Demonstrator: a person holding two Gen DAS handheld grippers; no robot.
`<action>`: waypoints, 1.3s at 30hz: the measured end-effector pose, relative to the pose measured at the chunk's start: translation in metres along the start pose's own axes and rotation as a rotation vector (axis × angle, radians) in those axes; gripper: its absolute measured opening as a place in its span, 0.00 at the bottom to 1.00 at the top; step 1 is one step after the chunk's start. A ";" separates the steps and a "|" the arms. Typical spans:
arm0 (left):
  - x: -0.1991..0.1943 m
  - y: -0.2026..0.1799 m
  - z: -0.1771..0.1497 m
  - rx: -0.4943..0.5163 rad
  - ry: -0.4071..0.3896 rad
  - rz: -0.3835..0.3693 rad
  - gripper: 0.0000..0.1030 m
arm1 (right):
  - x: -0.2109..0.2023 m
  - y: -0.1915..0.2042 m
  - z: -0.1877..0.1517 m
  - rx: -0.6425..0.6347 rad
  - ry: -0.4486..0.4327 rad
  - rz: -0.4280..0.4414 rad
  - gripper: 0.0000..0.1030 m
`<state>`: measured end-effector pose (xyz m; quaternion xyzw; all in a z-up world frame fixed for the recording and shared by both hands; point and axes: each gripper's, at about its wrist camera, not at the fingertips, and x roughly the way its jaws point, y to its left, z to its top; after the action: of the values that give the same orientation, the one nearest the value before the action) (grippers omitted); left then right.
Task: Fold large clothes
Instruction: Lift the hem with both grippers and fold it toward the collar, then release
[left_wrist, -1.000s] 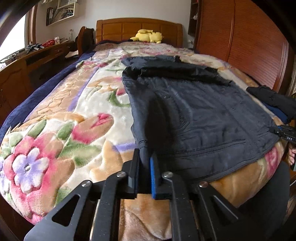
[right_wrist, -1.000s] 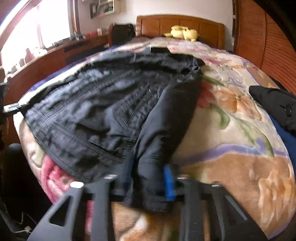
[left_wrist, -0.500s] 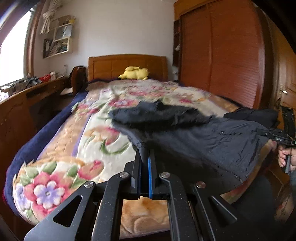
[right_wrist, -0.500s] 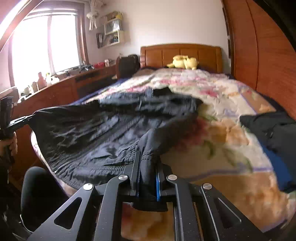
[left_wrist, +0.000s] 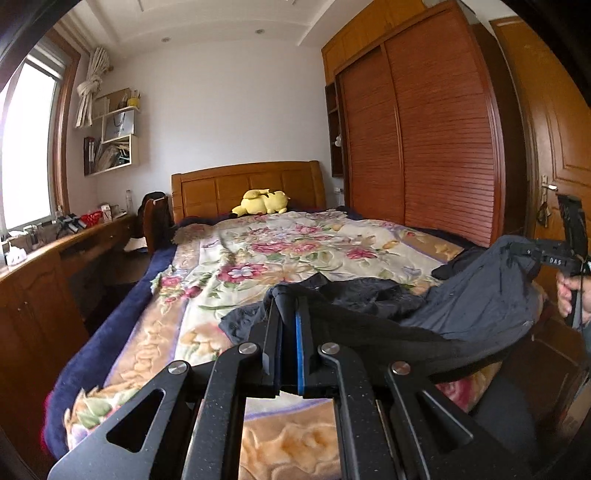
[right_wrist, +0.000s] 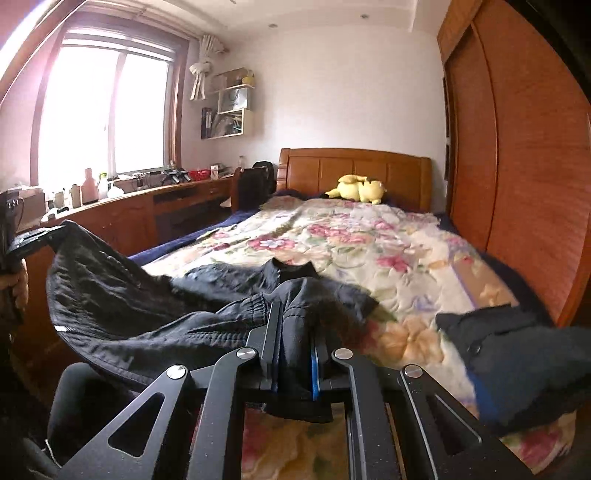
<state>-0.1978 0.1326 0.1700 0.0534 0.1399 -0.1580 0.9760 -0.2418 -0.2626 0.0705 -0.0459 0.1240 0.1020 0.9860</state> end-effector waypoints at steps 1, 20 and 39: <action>0.006 0.001 0.000 0.002 0.004 0.006 0.06 | 0.005 0.001 0.000 -0.007 0.007 -0.003 0.11; 0.148 0.034 -0.040 -0.043 0.145 0.052 0.06 | 0.134 -0.012 0.010 0.021 0.138 0.014 0.11; 0.333 0.090 0.006 -0.015 0.183 0.184 0.06 | 0.346 -0.061 0.082 0.030 0.158 -0.083 0.11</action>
<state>0.1366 0.1185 0.0848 0.0729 0.2243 -0.0610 0.9699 0.1186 -0.2467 0.0658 -0.0440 0.2011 0.0554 0.9770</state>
